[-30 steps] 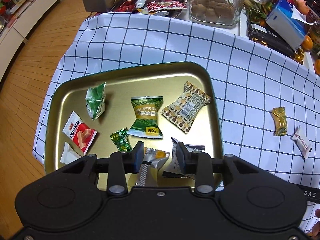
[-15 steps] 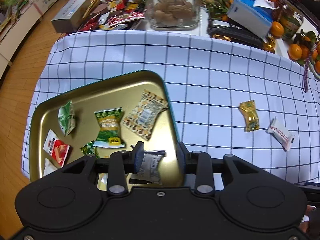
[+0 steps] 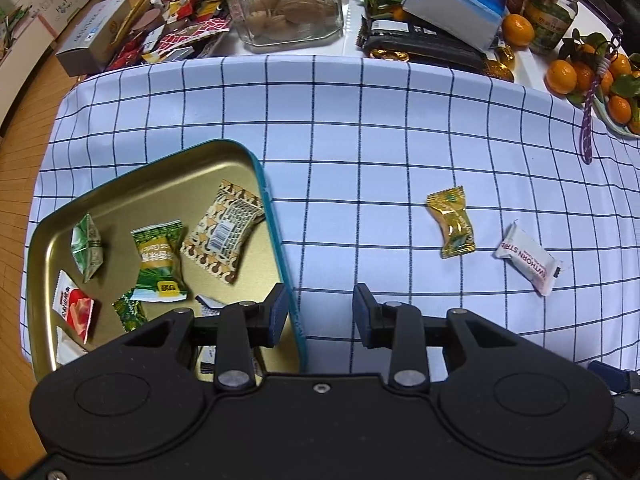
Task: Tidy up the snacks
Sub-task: 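Move both open tools back toward the gold candy and white hawthorn strip, then grasp the white hawthorn strip with the right tool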
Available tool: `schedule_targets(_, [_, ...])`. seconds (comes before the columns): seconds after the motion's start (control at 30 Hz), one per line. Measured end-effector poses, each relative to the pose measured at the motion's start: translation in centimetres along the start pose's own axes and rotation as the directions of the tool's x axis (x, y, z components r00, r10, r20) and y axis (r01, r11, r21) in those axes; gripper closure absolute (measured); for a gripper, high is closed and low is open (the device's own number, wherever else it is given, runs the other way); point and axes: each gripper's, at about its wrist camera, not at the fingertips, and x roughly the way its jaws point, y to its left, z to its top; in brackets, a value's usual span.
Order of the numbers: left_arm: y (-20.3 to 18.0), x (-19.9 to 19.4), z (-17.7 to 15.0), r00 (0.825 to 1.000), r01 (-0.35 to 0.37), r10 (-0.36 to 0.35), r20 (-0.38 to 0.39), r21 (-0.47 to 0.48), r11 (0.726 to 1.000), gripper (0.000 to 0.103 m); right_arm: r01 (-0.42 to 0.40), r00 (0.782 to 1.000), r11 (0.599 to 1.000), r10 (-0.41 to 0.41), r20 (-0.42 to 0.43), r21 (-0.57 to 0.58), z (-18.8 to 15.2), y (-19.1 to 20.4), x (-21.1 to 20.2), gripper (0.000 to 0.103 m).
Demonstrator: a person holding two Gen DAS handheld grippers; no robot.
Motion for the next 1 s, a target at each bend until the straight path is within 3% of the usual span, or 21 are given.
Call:
schedule_targets(0.07, [-0.1,-0.1,0.1,1.000,0.009,-0.009,-0.001,-0.002,1.000,0.059,-0.001,1.000,1.000,0.001,0.003,-0.008,-0.4,-0.1,-0.4,0.001])
schedule_targets(0.17, [-0.1,-0.3,0.5,0.999,0.048,-0.048,-0.008,-0.017,0.999,0.059,-0.003,0.998,0.996,0.008,0.061,-0.084,-0.4,-0.5,-2.0,0.041])
schedule_targets(0.23, [0.0,-0.4,0.7,0.996,0.082,-0.082,-0.016,-0.031,0.996,0.059,-0.005,0.994,0.989,0.021,0.104,-0.147,-0.2,-0.6,-3.1,0.042])
schedule_targets(0.4, [0.2,-0.4,1.0,0.992,0.124,-0.126,-0.030,-0.062,0.990,0.059,-0.104,0.967,0.985,0.132,0.216,-0.139,2.1,-1.3,-5.7,0.040])
schedule_targets(0.57, [0.7,-0.3,1.3,0.992,0.118,-0.121,-0.034,-0.086,0.989,0.059,-0.177,0.963,0.960,0.215,0.165,-0.216,5.5,-0.6,-5.4,0.040])
schedule_targets(0.73, [1.3,-0.1,1.5,0.992,0.114,-0.119,-0.039,-0.111,0.987,0.059,-0.169,0.965,0.940,0.219,0.146,-0.295,6.6,0.8,-3.6,0.040])
schedule_targets(0.93, [1.3,0.3,1.5,0.991,0.118,-0.126,-0.054,-0.123,0.985,0.059,-0.162,0.971,0.942,0.206,0.125,-0.294,7.5,1.1,-1.9,0.040])
schedule_targets(1.0, [1.2,0.4,1.4,0.991,0.118,-0.125,-0.055,-0.115,0.986,0.059,-0.138,0.977,0.946,0.179,0.114,-0.294,7.5,1.3,-1.3,0.049])
